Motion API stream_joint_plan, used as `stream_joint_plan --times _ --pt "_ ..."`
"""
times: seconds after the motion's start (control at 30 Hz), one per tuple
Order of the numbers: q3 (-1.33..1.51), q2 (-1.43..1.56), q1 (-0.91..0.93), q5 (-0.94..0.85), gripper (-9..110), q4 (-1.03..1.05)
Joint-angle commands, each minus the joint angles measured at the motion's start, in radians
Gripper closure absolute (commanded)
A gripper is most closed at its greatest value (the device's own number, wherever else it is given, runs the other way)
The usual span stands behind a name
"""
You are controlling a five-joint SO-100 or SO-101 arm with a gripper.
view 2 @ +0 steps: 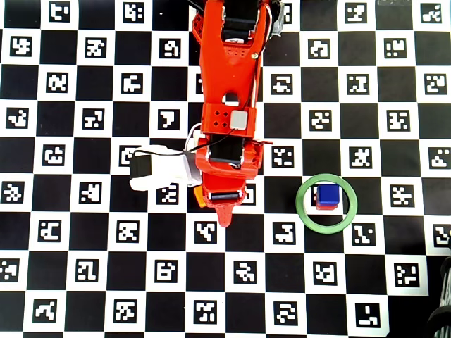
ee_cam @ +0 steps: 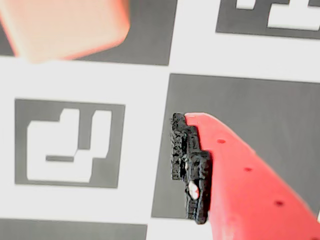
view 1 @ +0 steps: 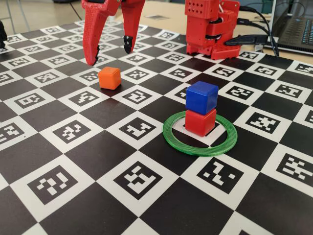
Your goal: Grab the red cube then put it in the green circle then put the blue cube on top and finally the orange cube on top
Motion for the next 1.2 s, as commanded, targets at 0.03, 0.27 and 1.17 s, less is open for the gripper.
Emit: stream_joint_plan --times 0.03,0.27,1.17 --pt "0.026 0.028 0.026 -0.017 57 -0.083" --pt "0.077 -0.003 0.04 -0.021 57 -0.163" --pt "0.129 -0.066 0.044 -0.104 57 -0.255"
